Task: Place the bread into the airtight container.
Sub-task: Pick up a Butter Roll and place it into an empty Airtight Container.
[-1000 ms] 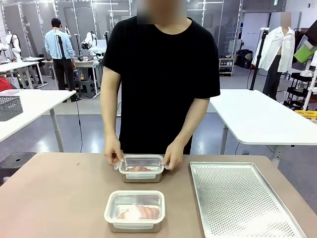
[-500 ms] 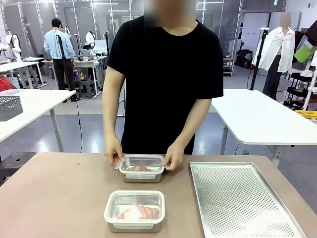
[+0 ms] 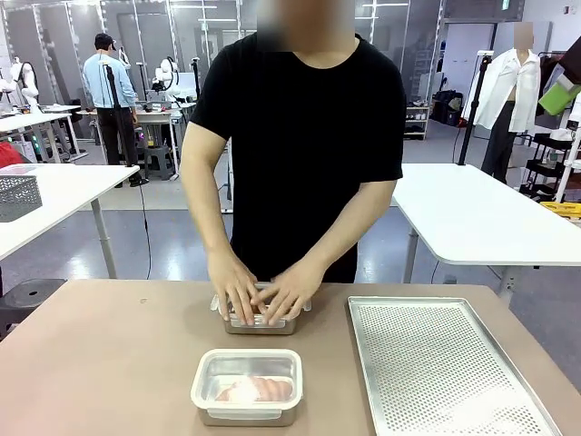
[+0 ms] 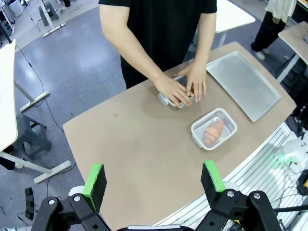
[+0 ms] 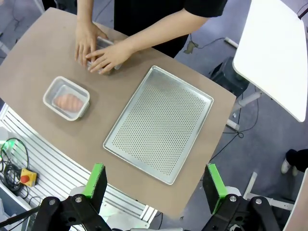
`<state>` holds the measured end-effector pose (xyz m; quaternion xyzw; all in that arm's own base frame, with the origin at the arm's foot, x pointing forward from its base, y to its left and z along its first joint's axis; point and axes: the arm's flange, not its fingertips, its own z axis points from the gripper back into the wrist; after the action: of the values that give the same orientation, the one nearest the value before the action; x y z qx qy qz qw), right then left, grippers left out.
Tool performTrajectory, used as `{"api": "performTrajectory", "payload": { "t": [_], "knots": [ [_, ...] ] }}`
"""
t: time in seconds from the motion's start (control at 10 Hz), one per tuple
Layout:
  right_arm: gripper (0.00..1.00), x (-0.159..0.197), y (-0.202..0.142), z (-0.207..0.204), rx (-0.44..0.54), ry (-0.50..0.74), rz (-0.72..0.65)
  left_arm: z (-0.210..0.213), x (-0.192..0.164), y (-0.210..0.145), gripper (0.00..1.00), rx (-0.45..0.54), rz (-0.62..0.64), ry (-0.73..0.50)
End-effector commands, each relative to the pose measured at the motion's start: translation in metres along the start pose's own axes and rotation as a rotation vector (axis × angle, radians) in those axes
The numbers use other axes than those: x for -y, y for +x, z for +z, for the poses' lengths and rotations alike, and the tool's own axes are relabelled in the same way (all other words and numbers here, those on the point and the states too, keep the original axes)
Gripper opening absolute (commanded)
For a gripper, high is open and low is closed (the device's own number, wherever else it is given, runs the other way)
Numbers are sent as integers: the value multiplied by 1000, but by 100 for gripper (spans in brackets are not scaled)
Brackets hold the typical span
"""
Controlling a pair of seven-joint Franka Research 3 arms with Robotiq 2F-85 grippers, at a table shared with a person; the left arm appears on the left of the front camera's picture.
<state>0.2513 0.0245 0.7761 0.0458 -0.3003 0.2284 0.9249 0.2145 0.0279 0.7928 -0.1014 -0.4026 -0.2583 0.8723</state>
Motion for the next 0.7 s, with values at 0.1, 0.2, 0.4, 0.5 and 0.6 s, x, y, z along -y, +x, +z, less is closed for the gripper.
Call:
{"api": "performTrajectory", "payload": {
  "t": [0.1, 0.2, 0.4, 0.5, 0.6],
  "knots": [
    [100, -1, 1, 1, -12, -7, -18, 0, 0, 1, 100, 0, 2, 1],
    [100, -1, 1, 1, -12, -7, -18, 0, 0, 1, 100, 0, 2, 1],
    [100, -1, 1, 1, -12, -7, -18, 0, 0, 1, 100, 0, 2, 1],
    [100, -1, 1, 1, -12, -7, -18, 0, 0, 1, 100, 0, 2, 1],
    [100, -1, 1, 1, -12, -7, -18, 0, 0, 1, 100, 0, 2, 1]
  ]
}}
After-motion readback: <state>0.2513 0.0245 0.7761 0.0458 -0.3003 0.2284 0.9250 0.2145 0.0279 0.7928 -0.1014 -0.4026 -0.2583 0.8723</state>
